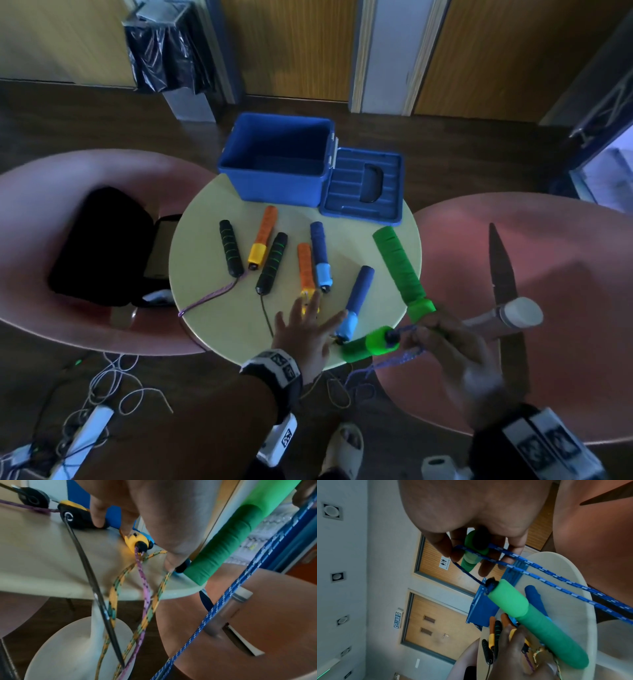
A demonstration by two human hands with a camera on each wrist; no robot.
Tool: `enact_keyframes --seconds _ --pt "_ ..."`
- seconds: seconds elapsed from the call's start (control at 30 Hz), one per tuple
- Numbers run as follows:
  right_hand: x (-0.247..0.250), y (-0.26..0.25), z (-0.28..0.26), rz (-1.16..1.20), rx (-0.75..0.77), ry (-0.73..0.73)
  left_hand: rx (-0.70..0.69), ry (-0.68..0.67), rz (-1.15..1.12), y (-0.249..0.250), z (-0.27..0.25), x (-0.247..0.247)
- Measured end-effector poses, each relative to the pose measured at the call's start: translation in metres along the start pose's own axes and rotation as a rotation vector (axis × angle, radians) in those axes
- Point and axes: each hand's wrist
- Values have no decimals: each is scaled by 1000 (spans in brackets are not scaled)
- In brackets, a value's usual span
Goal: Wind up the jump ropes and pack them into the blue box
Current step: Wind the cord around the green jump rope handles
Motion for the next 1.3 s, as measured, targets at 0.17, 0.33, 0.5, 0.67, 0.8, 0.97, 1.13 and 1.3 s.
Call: enact_keyframes --seconds 0.17,0.33,0.5,0.67,0.8,0.97,1.13,1.3 --pt "-26 -19 7 -110 -28 -19 46 -42 -24 -2 10 -9" --pt "-38 -27 9 175 -130 -12 103 -124 -31 -11 32 1" --pt "-36 -15 21 257 -147 31 124 -88 -31 -25 54 13" --pt "-34 -15 36 242 -173 94 126 -67 11 -39 69 15" --pt "-34 -20 50 237 -141 108 145 -78 14 -45 73 18" --pt "-36 -22 53 270 -153 102 157 -55 37 -40 66 29" --pt "-20 -27 40 347 -195 15 -39 171 -44 -22 42 20" --pt "7 -34 25 503 -163 31 -255 308 -343 18 42 8"
Point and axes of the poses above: each hand's wrist, its own z-axis towards the middle knuckle, its own x-axis out of the back of the hand, y = z × x, and after that the axes turned 13 degrees about -x, right-handed
